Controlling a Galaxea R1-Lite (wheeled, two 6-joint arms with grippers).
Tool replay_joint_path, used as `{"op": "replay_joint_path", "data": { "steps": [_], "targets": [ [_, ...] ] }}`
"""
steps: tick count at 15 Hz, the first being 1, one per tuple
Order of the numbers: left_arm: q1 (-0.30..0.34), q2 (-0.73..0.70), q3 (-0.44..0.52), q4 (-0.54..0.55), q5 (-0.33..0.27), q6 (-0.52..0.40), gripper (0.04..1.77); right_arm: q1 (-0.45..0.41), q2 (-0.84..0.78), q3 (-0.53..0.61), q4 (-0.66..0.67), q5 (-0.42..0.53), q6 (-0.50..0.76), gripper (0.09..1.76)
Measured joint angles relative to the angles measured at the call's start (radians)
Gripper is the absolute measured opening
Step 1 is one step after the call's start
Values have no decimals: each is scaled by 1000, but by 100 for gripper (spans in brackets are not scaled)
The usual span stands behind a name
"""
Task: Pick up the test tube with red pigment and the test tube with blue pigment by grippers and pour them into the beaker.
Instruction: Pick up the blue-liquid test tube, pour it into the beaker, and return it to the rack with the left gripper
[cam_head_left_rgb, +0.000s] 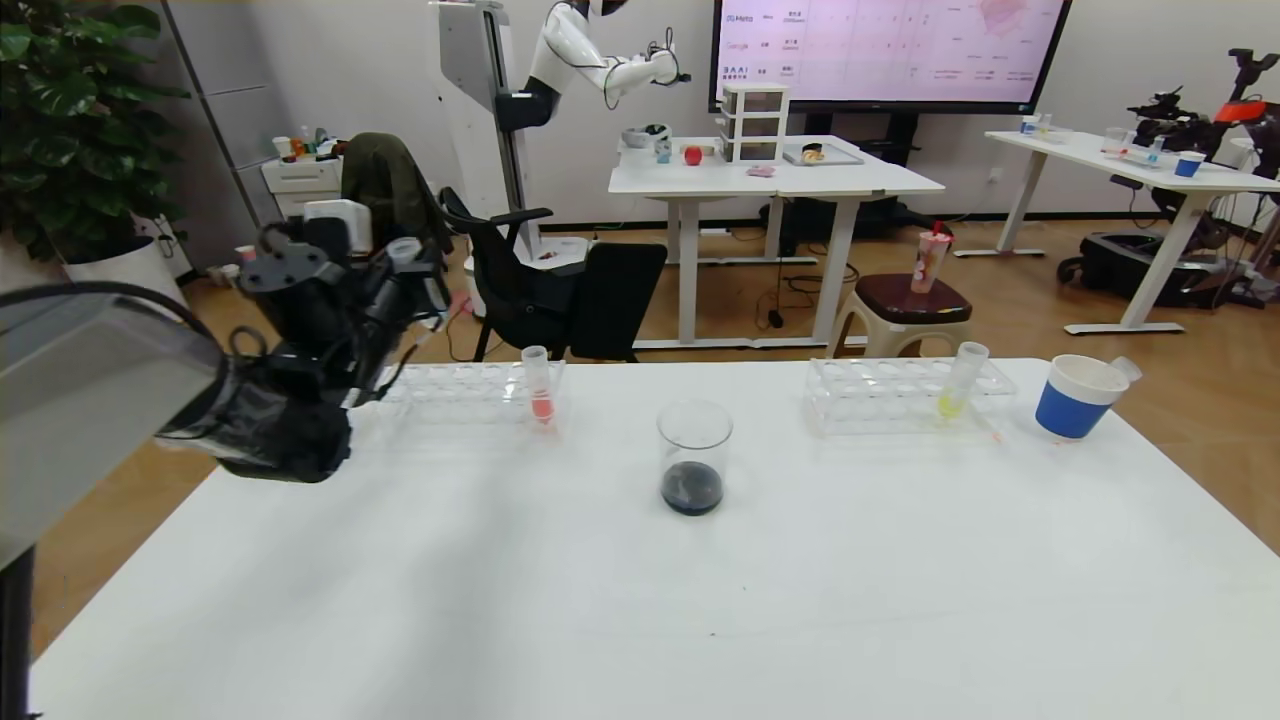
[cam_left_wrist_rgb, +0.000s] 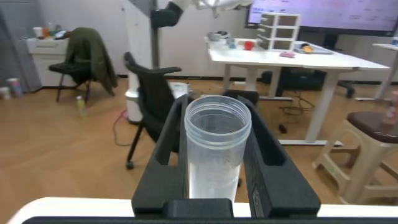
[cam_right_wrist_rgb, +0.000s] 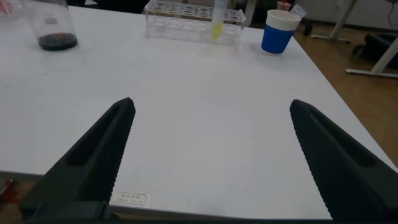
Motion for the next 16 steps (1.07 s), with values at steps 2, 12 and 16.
{"op": "replay_joint_path", "data": {
  "steps": [2,12,16],
  "targets": [
    [139,-17,37,-14,-67,-26,53,0,0,0,0,0,0,174],
    [354,115,45,-103,-142,-37,53,0,0,0,0,0,0,174],
    [353,210,9,-154,-137,-29,53,0,0,0,0,0,0,174]
  ]
}}
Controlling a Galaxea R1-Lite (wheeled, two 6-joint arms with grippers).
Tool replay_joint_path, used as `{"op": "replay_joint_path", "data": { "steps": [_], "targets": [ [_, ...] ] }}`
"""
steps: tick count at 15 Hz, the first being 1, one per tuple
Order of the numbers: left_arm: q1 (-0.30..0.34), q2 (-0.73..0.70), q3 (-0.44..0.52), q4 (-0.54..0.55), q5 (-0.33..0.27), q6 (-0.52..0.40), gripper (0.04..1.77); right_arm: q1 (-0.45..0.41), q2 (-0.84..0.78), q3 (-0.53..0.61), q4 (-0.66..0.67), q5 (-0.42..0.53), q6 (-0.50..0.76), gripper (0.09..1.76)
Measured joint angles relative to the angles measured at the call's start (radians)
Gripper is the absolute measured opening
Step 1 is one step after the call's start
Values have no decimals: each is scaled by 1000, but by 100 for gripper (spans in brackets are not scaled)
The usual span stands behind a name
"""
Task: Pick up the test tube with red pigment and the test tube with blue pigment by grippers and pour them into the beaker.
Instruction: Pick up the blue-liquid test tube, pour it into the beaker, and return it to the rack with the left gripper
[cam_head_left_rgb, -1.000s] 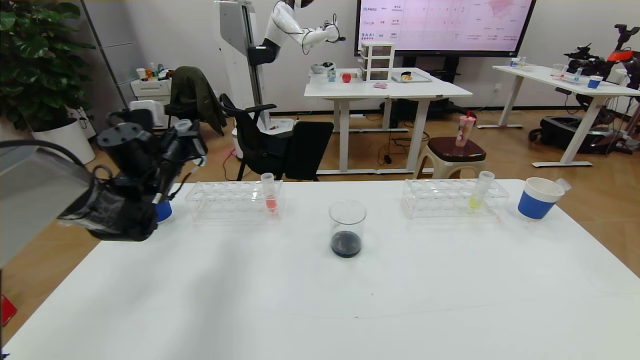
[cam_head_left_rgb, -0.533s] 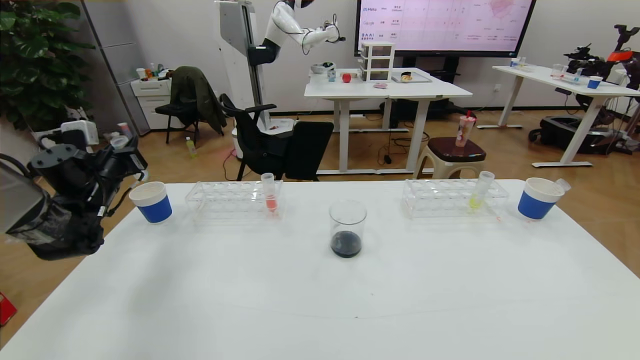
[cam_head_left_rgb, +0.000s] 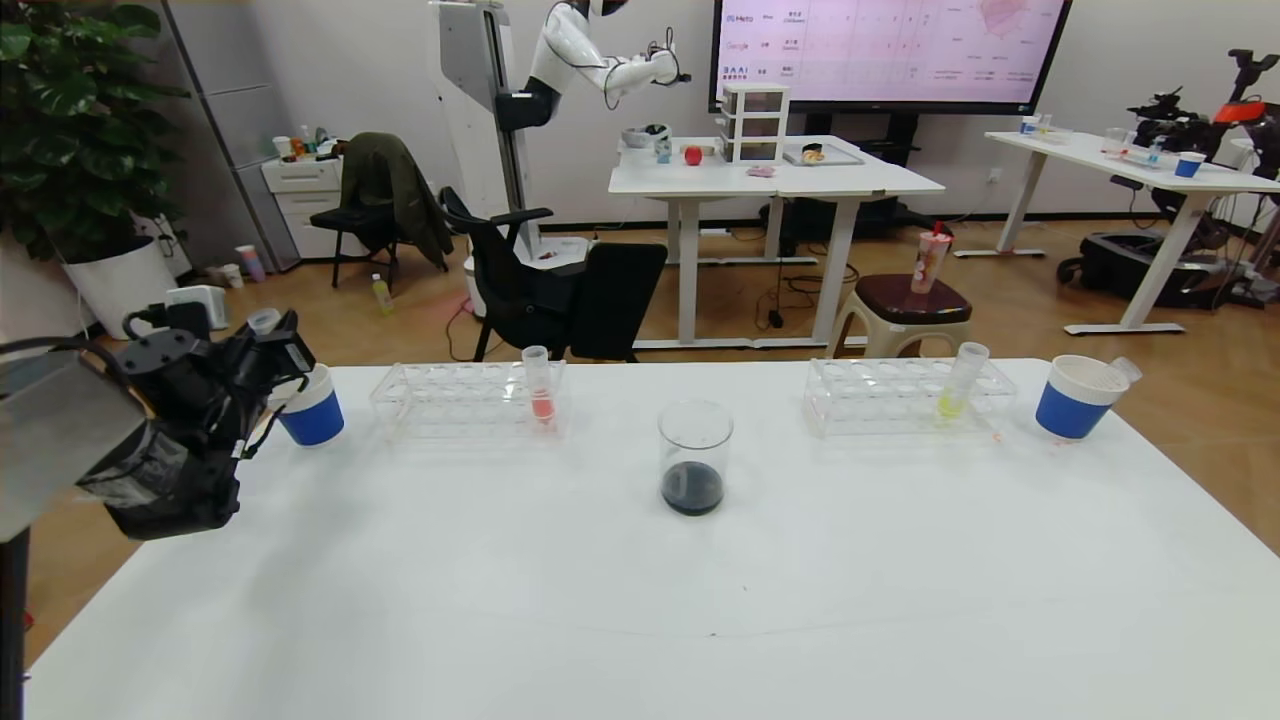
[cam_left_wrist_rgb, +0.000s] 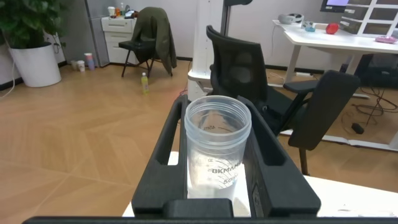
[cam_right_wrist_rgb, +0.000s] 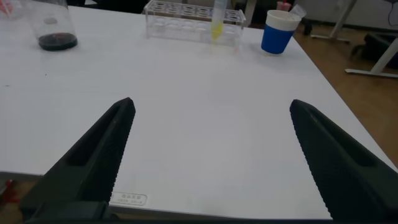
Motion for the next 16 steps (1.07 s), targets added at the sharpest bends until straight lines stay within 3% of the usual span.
{"op": "replay_joint_path", "data": {
  "steps": [12,13,14,16],
  "targets": [
    [2,91,21,-49,-1,-1,53,0,0,0,0,0,0,174],
    [1,92,22,-50,-1,0,65,0,0,0,0,0,0,174],
    [0,92,23,-50,-1,1,91,0,0,0,0,0,0,174],
    [0,93,22,-48,-1,3,160,0,0,0,0,0,0,174]
  ]
}}
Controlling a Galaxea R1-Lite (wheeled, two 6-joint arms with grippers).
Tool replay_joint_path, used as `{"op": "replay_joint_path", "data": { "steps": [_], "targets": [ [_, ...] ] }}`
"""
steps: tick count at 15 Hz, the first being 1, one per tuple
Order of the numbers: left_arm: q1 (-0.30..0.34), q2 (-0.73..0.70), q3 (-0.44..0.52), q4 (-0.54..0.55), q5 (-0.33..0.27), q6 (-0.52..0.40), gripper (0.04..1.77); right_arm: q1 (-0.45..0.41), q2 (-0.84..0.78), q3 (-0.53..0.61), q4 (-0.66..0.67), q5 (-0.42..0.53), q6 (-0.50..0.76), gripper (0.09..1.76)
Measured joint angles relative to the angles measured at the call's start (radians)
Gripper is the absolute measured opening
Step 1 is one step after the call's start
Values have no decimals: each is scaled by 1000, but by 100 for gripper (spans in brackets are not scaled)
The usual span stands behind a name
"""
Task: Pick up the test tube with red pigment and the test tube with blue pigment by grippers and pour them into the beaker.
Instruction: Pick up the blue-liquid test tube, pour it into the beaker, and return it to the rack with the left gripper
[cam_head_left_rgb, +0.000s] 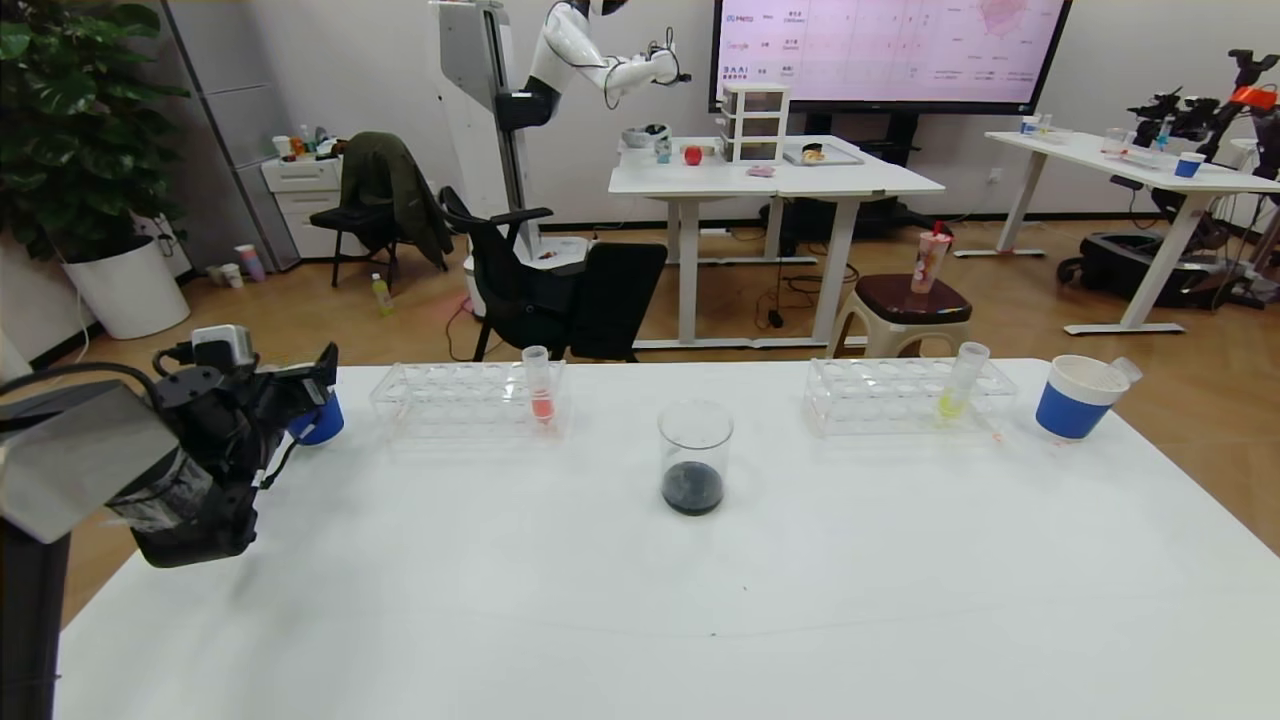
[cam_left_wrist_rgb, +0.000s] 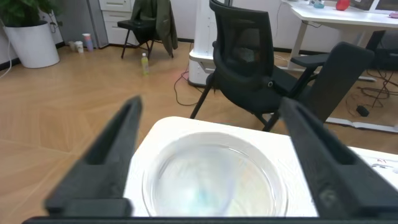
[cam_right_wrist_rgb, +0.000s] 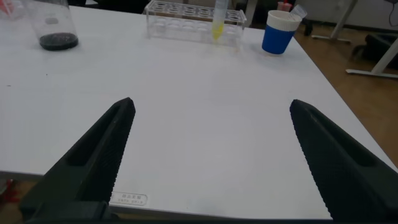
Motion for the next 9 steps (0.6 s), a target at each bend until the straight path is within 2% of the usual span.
{"op": "replay_joint_path", "data": {
  "steps": [1,6,9],
  "targets": [
    [0,0,-2,-1,0,1,174,0,0,0,0,0,0,174],
    [-18,-49,-14,-9,-8,1,175,0,0,0,0,0,0,174],
    [-104,-122,-9,44,-17,2,175,0,0,0,0,0,0,174]
  ]
}}
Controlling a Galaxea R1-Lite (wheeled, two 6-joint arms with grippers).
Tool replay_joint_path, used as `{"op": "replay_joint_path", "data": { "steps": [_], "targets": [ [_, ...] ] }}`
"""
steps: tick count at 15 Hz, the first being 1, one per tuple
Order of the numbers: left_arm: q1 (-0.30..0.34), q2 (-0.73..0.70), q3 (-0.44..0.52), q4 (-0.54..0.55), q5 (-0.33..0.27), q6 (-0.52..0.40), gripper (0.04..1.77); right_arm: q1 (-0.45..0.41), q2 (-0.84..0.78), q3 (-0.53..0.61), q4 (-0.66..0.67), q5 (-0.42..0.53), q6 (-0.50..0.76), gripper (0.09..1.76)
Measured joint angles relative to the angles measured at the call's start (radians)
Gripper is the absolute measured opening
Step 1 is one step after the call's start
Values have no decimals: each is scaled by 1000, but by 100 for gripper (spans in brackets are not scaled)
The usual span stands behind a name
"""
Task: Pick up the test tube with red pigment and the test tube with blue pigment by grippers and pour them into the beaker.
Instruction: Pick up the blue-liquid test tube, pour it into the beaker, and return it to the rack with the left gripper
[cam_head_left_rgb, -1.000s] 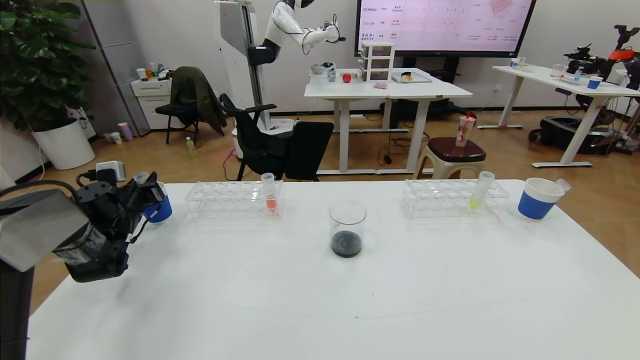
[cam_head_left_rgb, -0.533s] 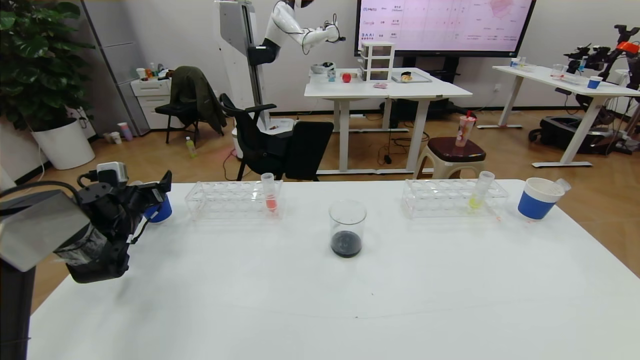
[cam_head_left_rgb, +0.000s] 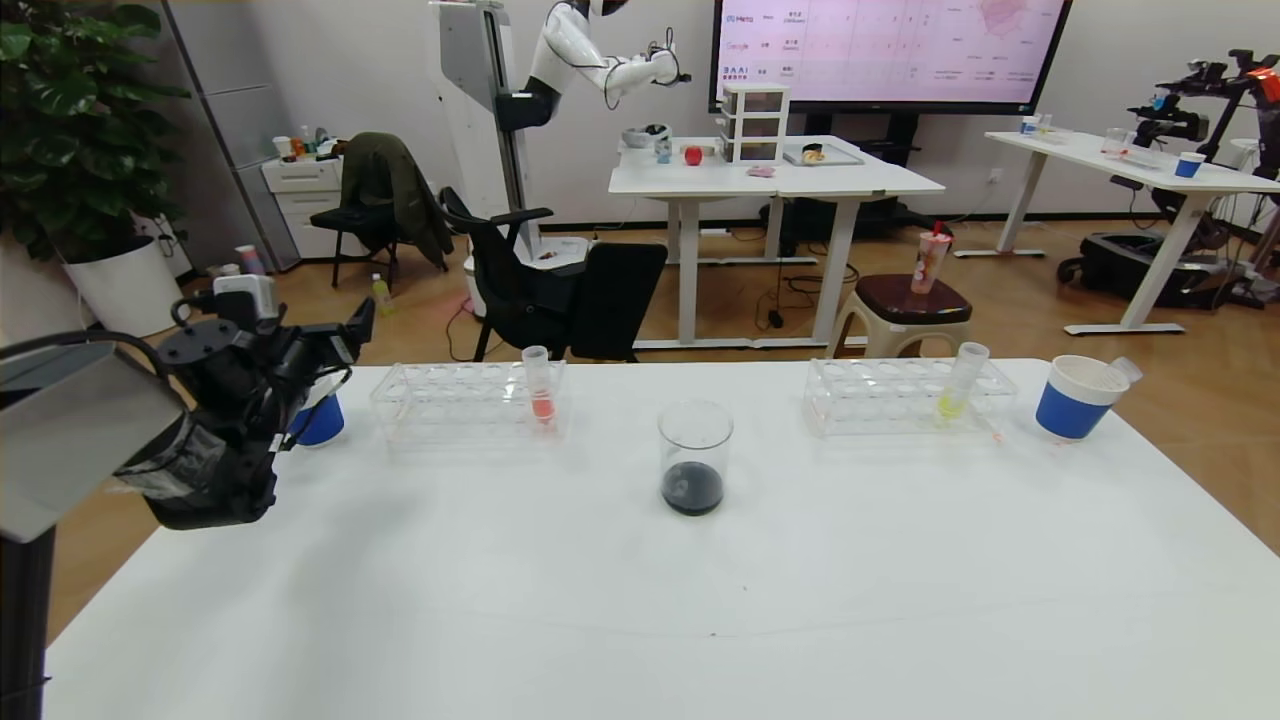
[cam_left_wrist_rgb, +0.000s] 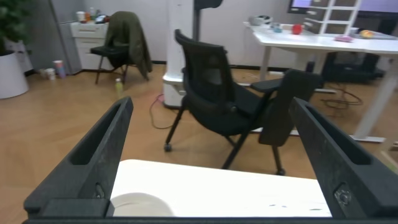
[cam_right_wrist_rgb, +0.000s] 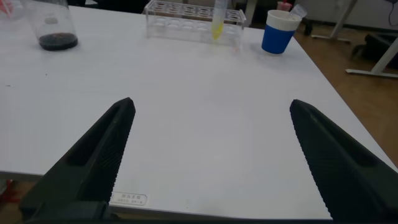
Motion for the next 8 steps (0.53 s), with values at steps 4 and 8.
{"op": "replay_joint_path", "data": {
  "steps": [4,8],
  "targets": [
    [-129,-58,1,31,23,47,175,0,0,0,0,0,0,174],
    [-176,-125,14,84,77,83,175,0,0,0,0,0,0,174]
  ]
}}
